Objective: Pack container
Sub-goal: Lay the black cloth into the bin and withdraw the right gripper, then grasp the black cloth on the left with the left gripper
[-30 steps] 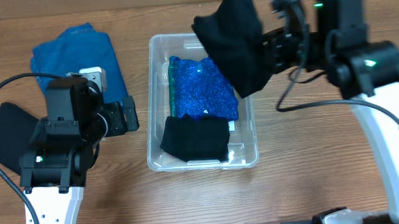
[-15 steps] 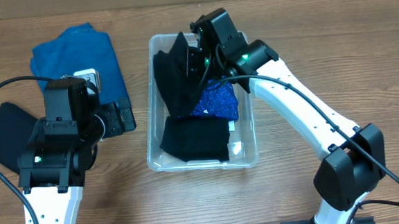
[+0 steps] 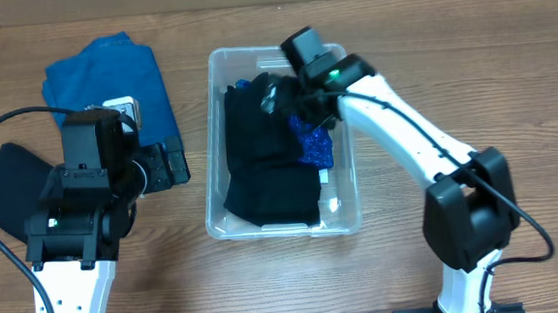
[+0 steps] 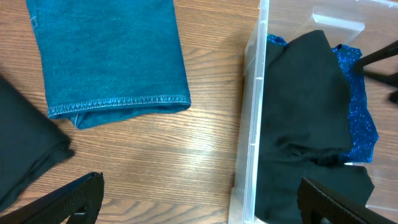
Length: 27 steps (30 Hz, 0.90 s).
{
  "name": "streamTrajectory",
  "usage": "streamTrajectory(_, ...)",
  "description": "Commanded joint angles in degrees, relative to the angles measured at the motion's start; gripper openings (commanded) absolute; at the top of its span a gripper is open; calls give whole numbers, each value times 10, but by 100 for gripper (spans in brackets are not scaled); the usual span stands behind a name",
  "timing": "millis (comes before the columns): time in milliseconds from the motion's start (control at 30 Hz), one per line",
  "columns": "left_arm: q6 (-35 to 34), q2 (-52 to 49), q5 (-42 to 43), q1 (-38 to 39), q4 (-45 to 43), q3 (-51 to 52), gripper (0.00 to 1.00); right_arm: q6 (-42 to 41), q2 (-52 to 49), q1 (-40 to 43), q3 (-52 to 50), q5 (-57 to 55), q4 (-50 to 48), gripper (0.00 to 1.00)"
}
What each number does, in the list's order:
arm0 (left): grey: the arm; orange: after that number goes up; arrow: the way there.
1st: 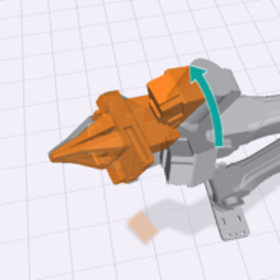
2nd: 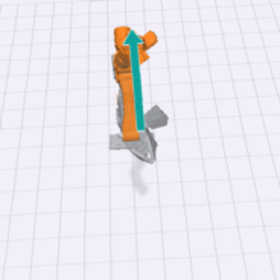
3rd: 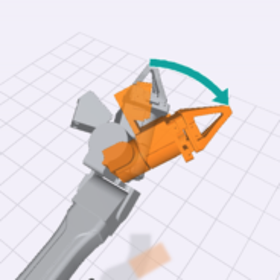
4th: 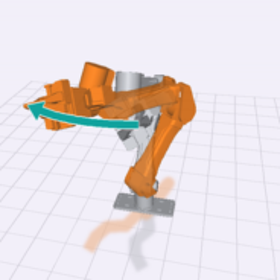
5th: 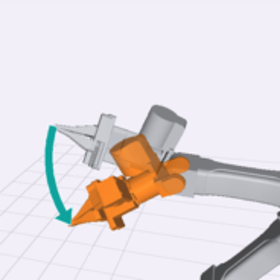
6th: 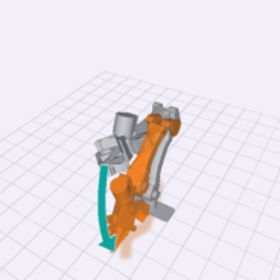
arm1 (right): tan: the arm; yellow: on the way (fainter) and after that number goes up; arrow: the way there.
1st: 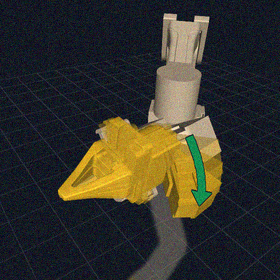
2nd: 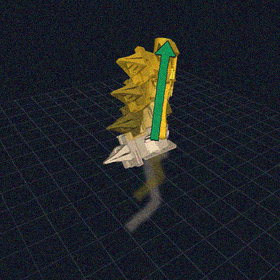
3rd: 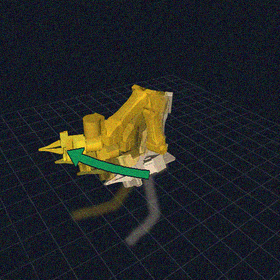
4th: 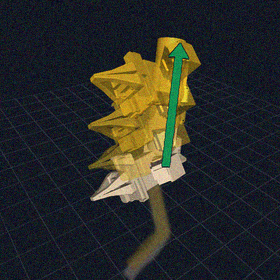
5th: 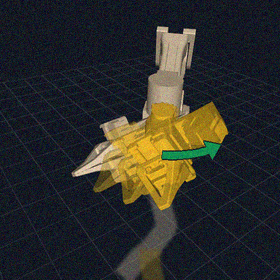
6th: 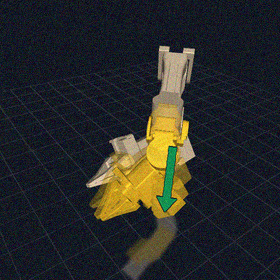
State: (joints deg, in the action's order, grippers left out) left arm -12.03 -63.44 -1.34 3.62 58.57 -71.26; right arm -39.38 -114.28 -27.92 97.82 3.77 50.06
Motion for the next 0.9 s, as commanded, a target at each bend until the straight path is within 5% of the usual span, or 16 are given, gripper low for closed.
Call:
streamTrajectory(0, -2, 1, -8, -4, 6, -12, 100, 139, 103, 20, 34, -70, 1, 100)
streamTrajectory(67, -2, 8, -25, -7, 19, -13, 100, 222, 189, 23, 54, -124, 10, 100)
streamTrajectory(200, -14, 33, -25, -97, 65, -31, 100, 233, 288, 104, 54, -166, 100, 100)
streamTrajectory(300, -34, 24, 6, -299, 80, -39, 100, 231, 285, 195, 49, -92, 191, 100)
streamTrajectory(467, -112, -101, 106, -588, 37, -39, 100, 255, 263, 217, 35, -81, 227, 100)
streamTrajectory(633, -109, -264, 108, -644, -49, -39, 100, 257, 252, 217, 5, -81, 221, 100)
streamTrajectory(867, 45, -458, 257, -645, -191, -39, 100, 261, 252, 217, 0, -82, 212, 100)
